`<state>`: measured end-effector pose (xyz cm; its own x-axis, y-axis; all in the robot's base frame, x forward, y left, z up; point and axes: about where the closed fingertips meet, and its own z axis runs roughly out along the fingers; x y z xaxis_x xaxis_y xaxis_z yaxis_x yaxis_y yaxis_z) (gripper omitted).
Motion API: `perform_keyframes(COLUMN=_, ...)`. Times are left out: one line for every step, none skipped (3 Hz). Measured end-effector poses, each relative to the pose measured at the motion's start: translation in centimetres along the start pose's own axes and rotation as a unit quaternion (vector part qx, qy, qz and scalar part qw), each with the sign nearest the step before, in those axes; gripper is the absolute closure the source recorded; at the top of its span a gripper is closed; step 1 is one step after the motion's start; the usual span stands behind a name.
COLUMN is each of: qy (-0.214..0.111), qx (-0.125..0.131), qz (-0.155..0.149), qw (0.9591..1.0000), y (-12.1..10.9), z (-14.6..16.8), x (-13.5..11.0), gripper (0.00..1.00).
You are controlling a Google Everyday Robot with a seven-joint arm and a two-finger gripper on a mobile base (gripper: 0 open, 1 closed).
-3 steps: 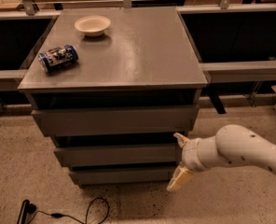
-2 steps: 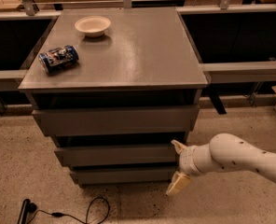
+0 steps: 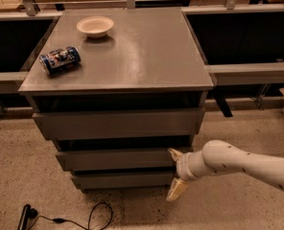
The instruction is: Open middle drawer
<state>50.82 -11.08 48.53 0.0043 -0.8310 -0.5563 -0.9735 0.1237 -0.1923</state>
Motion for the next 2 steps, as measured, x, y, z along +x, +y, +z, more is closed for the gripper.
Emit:
perform_keyframes(qy=0.006, qx=-0.021, qz=-0.018, qw=0.9996, y=-1.8, z=2.8, x=0.5, gripper=0.0)
perform_keyframes(qy=0.0, qx=-0.028, qz=-0.019, qw=0.9994, y=-4.0, z=4.6, x=0.9, gripper=0.0)
